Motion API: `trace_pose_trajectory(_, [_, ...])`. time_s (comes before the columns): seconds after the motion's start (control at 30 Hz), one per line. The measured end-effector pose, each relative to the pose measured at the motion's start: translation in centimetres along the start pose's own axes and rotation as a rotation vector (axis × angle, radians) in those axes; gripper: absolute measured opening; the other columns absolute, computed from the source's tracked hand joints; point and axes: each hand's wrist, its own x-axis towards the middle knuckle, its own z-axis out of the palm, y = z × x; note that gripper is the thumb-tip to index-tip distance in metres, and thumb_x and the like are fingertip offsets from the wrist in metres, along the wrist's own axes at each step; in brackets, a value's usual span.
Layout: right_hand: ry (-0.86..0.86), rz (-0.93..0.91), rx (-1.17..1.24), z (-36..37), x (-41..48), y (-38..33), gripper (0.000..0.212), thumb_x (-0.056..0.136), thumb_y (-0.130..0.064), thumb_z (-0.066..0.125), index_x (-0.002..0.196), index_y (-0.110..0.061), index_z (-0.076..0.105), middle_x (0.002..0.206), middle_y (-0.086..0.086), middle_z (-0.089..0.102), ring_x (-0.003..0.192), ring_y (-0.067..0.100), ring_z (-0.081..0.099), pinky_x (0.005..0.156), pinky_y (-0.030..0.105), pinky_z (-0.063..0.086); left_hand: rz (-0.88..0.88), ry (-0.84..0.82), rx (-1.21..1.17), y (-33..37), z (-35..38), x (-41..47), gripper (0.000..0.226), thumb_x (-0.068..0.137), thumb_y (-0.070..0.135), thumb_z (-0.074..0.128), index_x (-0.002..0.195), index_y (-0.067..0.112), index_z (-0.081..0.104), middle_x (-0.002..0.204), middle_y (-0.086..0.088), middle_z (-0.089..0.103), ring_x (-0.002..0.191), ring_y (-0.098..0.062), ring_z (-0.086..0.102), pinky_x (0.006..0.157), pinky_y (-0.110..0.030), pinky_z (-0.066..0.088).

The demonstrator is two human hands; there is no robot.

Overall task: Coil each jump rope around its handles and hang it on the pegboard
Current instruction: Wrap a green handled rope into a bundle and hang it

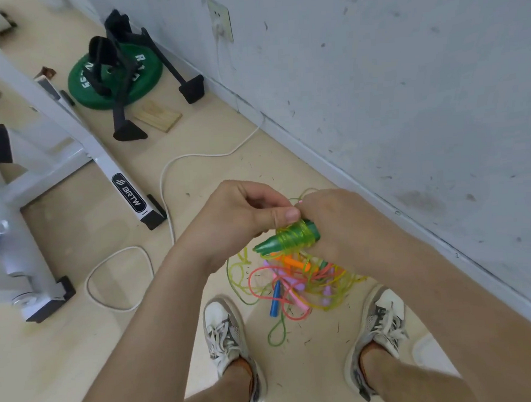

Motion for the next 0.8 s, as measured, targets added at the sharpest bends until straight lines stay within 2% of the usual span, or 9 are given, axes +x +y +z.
trace_pose_trajectory(0.1, [0.043, -0.030, 0.032, -0.1, -0.1, -0.1, 0.017, 0.085, -0.024, 0.063, 0.081, -0.025, 0.047, 0.076, -0.006, 0.044, 0.073, 0.016, 0.043, 0.063, 0.034, 0.034, -0.037, -0.010, -0.056, -0.2, -0.3, 0.2, 0.021, 0.056, 0.032, 0.078, 0.066, 0.013, 0.074, 0.055, -0.002, 0.057, 0.053, -0.012, 0.042, 0.049, -0.021, 0.033])
trace_pose_trajectory(0.27, [0.106, -0.081, 0.163, -0.2, -0.5, -0.5, 0.019, 0.078, -0.020, 0.071, 0.074, -0.028, 0.054, 0.061, -0.010, 0.040, 0.060, 0.012, 0.043, 0.052, 0.028, 0.031, -0.159, -0.040, -0.219, -0.2, -0.2, 0.3, 0.013, 0.058, 0.025, 0.073, 0.056, 0.013, 0.071, 0.045, -0.001, 0.051, 0.038, -0.007, 0.041, 0.038, -0.014, 0.032])
trace_pose_trajectory(0.37, [0.145, -0.028, 0.313, -0.3, -0.8, -0.4, 0.030, 0.070, -0.016, 0.075, 0.065, -0.033, 0.051, 0.052, -0.010, 0.044, 0.052, 0.009, 0.045, 0.050, 0.029, 0.036, -0.171, -0.018, -0.338, -0.5, 0.4, 0.6, 0.012, 0.059, 0.025, 0.074, 0.056, 0.014, 0.071, 0.055, -0.002, 0.062, 0.048, -0.013, 0.054, 0.047, -0.020, 0.044])
trace_pose_trajectory(0.43, [0.182, 0.053, 0.411, -0.1, -0.9, -0.3, 0.023, 0.066, -0.018, 0.073, 0.061, -0.030, 0.054, 0.050, -0.007, 0.049, 0.051, 0.011, 0.048, 0.050, 0.031, 0.039, -0.156, 0.015, -0.384, -0.7, 1.0, 0.8, 0.013, 0.060, 0.027, 0.078, 0.057, 0.016, 0.070, 0.057, -0.001, 0.062, 0.051, -0.014, 0.051, 0.051, -0.023, 0.039])
trace_pose_trajectory(0.5, [0.255, 0.150, 0.525, 0.2, -0.8, -0.2, 0.020, 0.065, -0.021, 0.070, 0.057, -0.027, 0.054, 0.049, -0.008, 0.051, 0.049, 0.010, 0.044, 0.047, 0.024, 0.037, -0.121, 0.069, -0.390, -0.8, 1.7, 1.0, 0.012, 0.065, 0.014, 0.079, 0.059, 0.018, 0.070, 0.055, 0.000, 0.054, 0.048, -0.013, 0.039, 0.047, -0.019, 0.027])
trace_pose_trajectory(0.57, [0.307, 0.269, 0.623, 0.2, -0.5, 0.0, 0.017, 0.069, -0.018, 0.074, 0.058, -0.018, 0.061, 0.047, -0.008, 0.047, 0.045, 0.008, 0.037, 0.045, 0.022, 0.034, -0.047, 0.110, -0.374, -1.2, 2.3, 1.3, 0.034, 0.083, -0.005, 0.060, 0.060, 0.019, 0.068, 0.053, -0.001, 0.050, 0.044, -0.010, 0.033, 0.042, -0.016, 0.023])
trace_pose_trajectory(0.63, [0.330, 0.389, 0.747, 0.1, -0.3, 0.3, 0.019, 0.071, -0.016, 0.075, 0.059, -0.011, 0.060, 0.045, -0.006, 0.042, 0.044, 0.008, 0.033, 0.044, 0.024, 0.032, 0.031, 0.135, -0.239, -1.3, 3.0, 1.3, 0.039, 0.093, -0.005, 0.049, 0.065, 0.017, 0.065, 0.054, 0.002, 0.052, 0.044, -0.007, 0.035, 0.044, -0.016, 0.027])
trace_pose_trajectory(0.7, [0.339, 0.498, 0.835, -0.1, -0.2, 1.0, 0.029, 0.069, -0.015, 0.073, 0.050, -0.016, 0.052, 0.044, -0.010, 0.037, 0.045, 0.010, 0.031, 0.045, 0.025, 0.029, 0.124, 0.176, 0.146, -1.5, 3.6, 1.1, 0.028, 0.097, 0.010, 0.051, 0.077, 0.019, 0.069, 0.055, 0.010, 0.052, 0.049, -0.001, 0.041, 0.051, -0.017, 0.034])
trace_pose_trajectory(0.8, [0.278, 0.566, 0.748, -0.4, -0.3, 1.9, 0.038, 0.067, -0.012, 0.071, 0.044, -0.019, 0.042, 0.037, -0.012, 0.034, 0.041, 0.009, 0.031, 0.050, 0.027, 0.028, 0.267, 0.201, 0.637, -2.1, 3.8, 0.9, 0.025, 0.097, 0.029, 0.049, 0.090, 0.020, 0.071, 0.061, 0.009, 0.058, 0.064, -0.007, 0.053, 0.063, -0.026, 0.043])
